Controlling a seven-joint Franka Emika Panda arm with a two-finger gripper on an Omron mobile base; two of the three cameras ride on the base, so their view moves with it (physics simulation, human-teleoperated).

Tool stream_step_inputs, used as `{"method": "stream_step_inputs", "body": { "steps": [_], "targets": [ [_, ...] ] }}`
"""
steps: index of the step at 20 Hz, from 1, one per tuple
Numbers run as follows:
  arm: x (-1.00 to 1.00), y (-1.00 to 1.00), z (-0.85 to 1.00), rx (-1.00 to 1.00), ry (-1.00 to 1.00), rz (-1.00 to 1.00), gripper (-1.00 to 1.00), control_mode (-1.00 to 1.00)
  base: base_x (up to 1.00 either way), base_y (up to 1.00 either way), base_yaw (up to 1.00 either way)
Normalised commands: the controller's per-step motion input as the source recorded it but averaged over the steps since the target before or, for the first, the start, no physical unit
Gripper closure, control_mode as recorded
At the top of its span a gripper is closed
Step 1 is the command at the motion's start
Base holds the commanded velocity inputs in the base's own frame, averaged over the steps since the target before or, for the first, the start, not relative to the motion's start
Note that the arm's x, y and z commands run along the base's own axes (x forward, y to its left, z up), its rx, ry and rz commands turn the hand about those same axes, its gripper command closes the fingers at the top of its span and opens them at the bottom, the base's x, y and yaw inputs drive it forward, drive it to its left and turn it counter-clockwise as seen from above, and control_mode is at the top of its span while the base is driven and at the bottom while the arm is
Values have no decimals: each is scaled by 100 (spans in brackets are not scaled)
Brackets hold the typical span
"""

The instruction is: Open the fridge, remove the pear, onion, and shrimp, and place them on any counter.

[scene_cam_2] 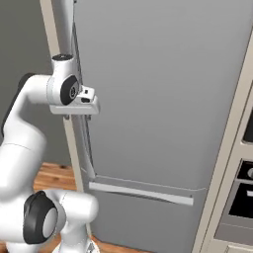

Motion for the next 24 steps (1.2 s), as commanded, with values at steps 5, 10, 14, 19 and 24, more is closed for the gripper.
{"method": "stream_step_inputs", "body": {
  "steps": [5,10,14,19,24],
  "targets": [
    [0,0,0,0,0,0,-100,100,-87,-4,0],
    [0,0,0,0,0,0,-100,100,-14,2,0],
    [0,0,0,0,0,0,-100,100,0,0,0],
    [0,0,0,0,0,0,-100,100,-13,0,2],
    [-32,0,0,0,-18,5,-100,-100,-6,0,1]
  ]
}}
